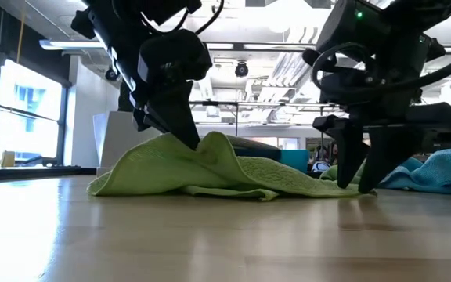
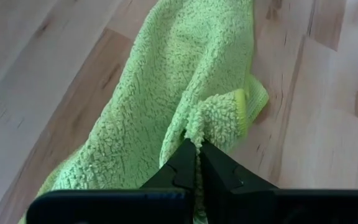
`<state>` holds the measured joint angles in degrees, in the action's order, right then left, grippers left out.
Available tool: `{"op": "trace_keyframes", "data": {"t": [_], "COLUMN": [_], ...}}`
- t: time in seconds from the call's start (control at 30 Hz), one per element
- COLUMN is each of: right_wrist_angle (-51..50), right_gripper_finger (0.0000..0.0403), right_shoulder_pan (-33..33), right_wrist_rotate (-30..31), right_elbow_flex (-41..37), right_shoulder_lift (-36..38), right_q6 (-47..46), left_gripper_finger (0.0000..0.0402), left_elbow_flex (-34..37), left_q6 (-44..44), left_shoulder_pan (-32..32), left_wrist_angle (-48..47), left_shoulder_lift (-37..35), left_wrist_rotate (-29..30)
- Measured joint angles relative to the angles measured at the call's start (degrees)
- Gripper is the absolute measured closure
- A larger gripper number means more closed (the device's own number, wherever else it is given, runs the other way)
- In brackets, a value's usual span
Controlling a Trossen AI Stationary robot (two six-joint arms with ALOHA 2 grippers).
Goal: Fold microfiber towels
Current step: Fold the bottom green microfiber towel
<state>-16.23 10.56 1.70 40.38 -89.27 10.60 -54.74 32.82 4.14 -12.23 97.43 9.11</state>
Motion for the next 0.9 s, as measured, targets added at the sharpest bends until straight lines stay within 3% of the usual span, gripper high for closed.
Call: {"op": "trace_keyframes", "data": {"t": [0.27, 0.47, 0.9], "right_wrist_angle": [-0.33, -0.46, -1.88], "right_gripper_finger": [0.0259, 0.0262, 0.0383], "right_shoulder_pan": [1.52, 2.27, 2.21], "right_wrist_rotate": [-0.67, 2.93, 4.13], "right_elbow_flex": [0.00, 0.00, 0.00], "right_shoulder_lift": [-0.40, -0.40, -0.42], "right_q6": [-4.60, -6.94, -17.38], "left_gripper_finger": [0.0399, 0.0399, 0.0396], "left_elbow_flex": [0.00, 0.00, 0.00], "left_q6": [-0.02, -0.02, 0.70], "left_shoulder_pan": [0.00, 0.00, 0.02], "left_wrist_angle": [-0.23, -0.22, 0.13], "left_shoulder_lift": [0.01, 0.02, 0.02], "left_wrist_rotate": [0.31, 0.30, -0.04]}}
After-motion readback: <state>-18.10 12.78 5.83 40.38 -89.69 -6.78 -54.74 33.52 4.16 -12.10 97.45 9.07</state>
